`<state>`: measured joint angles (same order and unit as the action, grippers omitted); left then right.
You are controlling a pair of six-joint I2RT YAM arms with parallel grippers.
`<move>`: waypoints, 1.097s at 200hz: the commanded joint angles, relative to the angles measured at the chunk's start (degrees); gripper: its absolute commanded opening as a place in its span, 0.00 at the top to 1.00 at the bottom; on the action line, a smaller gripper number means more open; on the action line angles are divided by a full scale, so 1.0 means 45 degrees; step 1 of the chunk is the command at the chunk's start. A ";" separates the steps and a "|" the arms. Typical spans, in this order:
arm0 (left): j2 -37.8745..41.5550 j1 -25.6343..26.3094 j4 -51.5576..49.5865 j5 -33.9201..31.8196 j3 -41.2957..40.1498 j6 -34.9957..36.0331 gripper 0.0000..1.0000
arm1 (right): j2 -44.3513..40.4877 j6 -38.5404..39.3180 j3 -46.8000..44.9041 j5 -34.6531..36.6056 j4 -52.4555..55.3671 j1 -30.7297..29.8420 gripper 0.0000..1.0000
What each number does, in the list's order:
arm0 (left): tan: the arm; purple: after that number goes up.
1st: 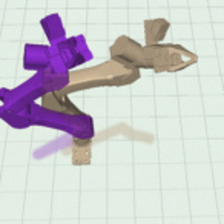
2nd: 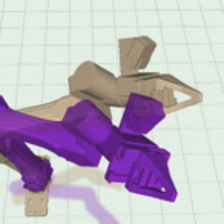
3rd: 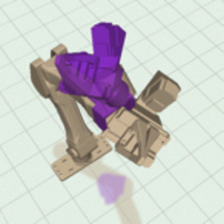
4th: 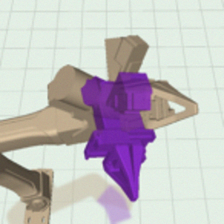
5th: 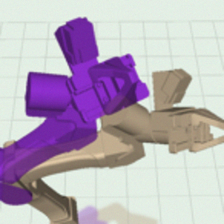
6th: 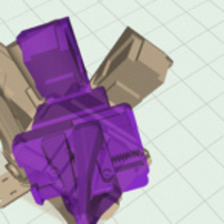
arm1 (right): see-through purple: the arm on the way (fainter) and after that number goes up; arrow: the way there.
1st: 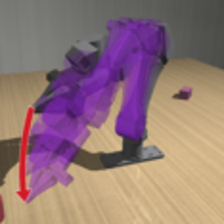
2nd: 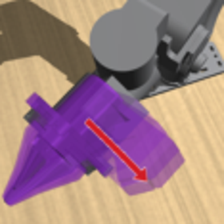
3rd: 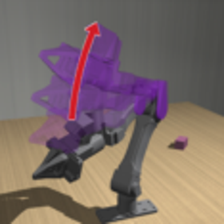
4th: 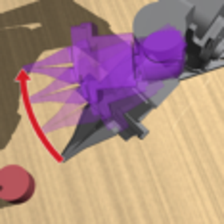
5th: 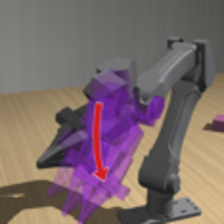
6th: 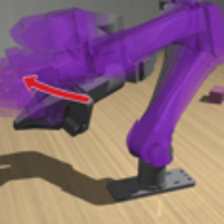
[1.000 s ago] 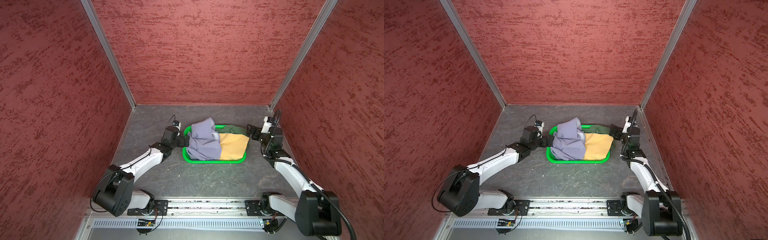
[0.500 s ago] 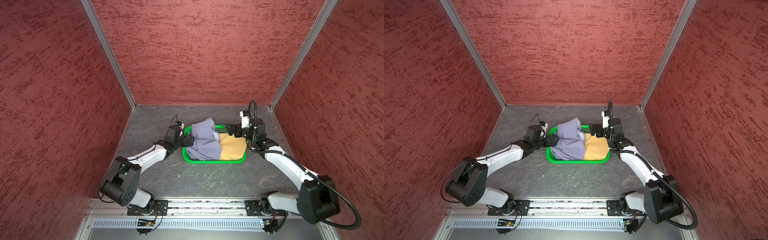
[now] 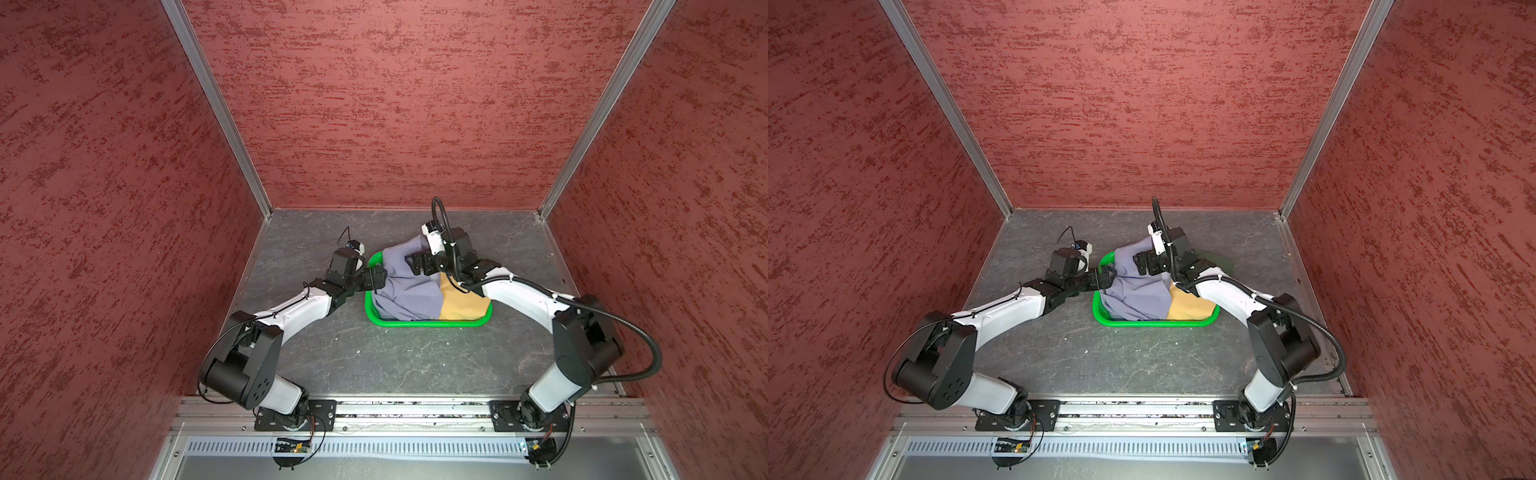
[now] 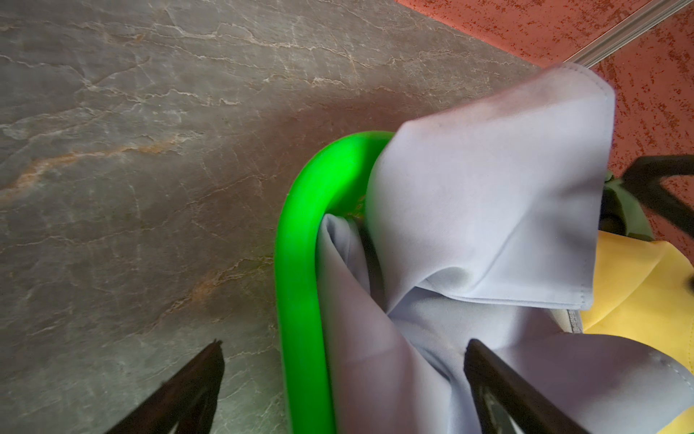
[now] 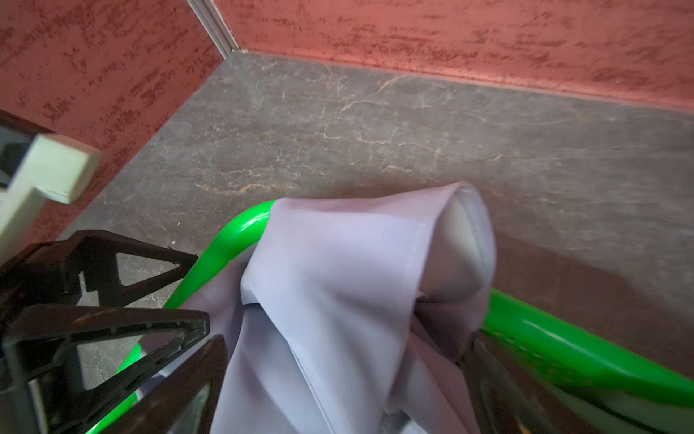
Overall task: Fold and stack skirts
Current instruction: Pick up the skirt from the basket.
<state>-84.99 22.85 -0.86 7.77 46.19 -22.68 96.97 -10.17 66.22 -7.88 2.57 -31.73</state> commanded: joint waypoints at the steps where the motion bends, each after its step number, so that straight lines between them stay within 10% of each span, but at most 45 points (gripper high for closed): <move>1: 0.0165 -0.0112 -0.0198 -0.0282 0.0204 0.0025 0.01 | 0.0563 0.0190 0.0570 0.0228 0.0030 -0.0231 0.01; 62: -0.0036 -0.0329 -0.0199 -0.0589 0.0355 0.0064 0.00 | 0.1769 0.0156 0.1183 0.0145 -0.0179 -0.0527 0.32; 101: -0.0441 -0.0561 -0.0257 -0.0616 0.0679 0.0092 0.01 | 0.1560 0.0242 0.1205 0.0003 -0.0278 -0.0528 1.00; 219: -0.2019 -0.0547 -0.1039 -0.1027 0.1799 0.0292 0.29 | -0.2704 0.0910 0.1379 0.4888 0.0612 -0.0059 1.00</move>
<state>-92.62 20.32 -4.32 3.95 52.56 -22.00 88.36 -7.46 69.93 5.80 3.88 -33.52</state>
